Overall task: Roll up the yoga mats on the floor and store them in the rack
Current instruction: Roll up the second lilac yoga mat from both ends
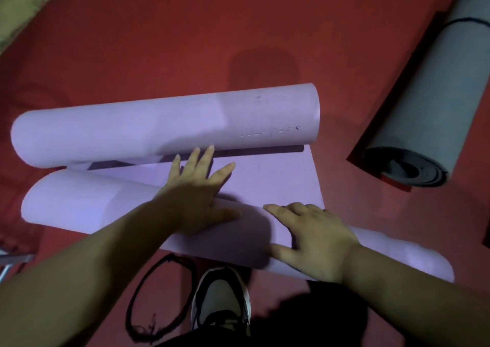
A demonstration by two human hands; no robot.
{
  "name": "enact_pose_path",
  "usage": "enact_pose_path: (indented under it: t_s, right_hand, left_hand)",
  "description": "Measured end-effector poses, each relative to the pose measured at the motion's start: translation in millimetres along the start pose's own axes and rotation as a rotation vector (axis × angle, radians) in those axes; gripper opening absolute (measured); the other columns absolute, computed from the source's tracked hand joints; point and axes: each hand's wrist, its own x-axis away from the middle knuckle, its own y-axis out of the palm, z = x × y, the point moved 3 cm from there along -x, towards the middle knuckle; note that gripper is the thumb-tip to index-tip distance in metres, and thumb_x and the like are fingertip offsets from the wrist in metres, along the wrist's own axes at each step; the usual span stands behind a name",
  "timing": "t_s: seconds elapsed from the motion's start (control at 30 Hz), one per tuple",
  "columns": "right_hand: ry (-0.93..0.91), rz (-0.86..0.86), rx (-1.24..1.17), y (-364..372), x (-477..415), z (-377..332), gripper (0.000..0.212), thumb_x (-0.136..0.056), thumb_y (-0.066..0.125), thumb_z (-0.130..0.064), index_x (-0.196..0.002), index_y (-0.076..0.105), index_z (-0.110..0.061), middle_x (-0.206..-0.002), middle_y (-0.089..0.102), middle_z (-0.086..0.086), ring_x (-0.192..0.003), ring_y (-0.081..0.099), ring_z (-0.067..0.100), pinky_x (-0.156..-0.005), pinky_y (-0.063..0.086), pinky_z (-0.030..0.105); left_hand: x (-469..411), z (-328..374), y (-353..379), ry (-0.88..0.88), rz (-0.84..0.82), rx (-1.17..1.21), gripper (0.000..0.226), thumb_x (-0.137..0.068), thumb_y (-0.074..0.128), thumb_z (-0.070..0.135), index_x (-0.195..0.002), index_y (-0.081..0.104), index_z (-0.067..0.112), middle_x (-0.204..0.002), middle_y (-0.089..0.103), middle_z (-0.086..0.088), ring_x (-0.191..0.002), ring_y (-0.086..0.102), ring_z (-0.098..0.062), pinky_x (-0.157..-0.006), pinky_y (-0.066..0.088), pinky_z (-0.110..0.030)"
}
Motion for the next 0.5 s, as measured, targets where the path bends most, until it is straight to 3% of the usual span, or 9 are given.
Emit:
enact_pose_path:
  t_s: [0.1, 0.2, 0.37, 0.5]
  right_hand:
    - [0.012, -0.025, -0.017, -1, -8, 5, 0.083, -0.083, 0.022, -0.088, -0.156, 0.011, -0.05, -0.143, 0.048, -0.011, -0.13, 0.048, 0.023, -0.107, 0.041, 0.041]
    - [0.016, -0.038, -0.037, -6, -15, 10, 0.083, -0.081, 0.01, -0.088, -0.155, 0.017, -0.051, -0.144, 0.046, -0.011, -0.131, 0.047, 0.023, -0.109, 0.04, 0.042]
    - [0.053, 0.155, 0.055, -9, -9, -5, 0.067, -0.092, 0.017, -0.072, -0.15, 0.037, -0.045, -0.129, 0.055, -0.006, -0.115, 0.055, 0.027, -0.093, 0.045, 0.043]
    - [0.097, 0.192, 0.071, -4, -5, -13, 0.062, -0.096, 0.018, -0.066, -0.149, 0.04, -0.044, -0.125, 0.059, -0.007, -0.11, 0.057, 0.027, -0.089, 0.046, 0.043]
  left_hand:
    - [-5, 0, 0, 0.003, 0.05, -0.034, 0.119, -0.061, -0.005, 0.104, -0.161, 0.01, 0.041, -0.171, -0.004, -0.012, -0.157, -0.002, -0.037, -0.12, 0.002, -0.066]
    - [-15, -3, -1, -0.021, 0.029, -0.032, 0.116, -0.061, -0.01, 0.101, -0.161, 0.003, 0.043, -0.171, -0.01, -0.006, -0.158, -0.006, -0.032, -0.121, -0.002, -0.062]
    - [-27, -9, -3, -0.062, 0.017, 0.005, 0.1, -0.071, 0.005, 0.093, -0.159, 0.001, 0.046, -0.17, -0.018, 0.0, -0.157, -0.013, -0.026, -0.123, -0.008, -0.058]
    - [-26, -9, -5, -0.066, 0.029, 0.009, 0.097, -0.073, 0.007, 0.09, -0.159, 0.004, 0.045, -0.171, -0.016, 0.001, -0.157, -0.01, -0.025, -0.123, -0.007, -0.056]
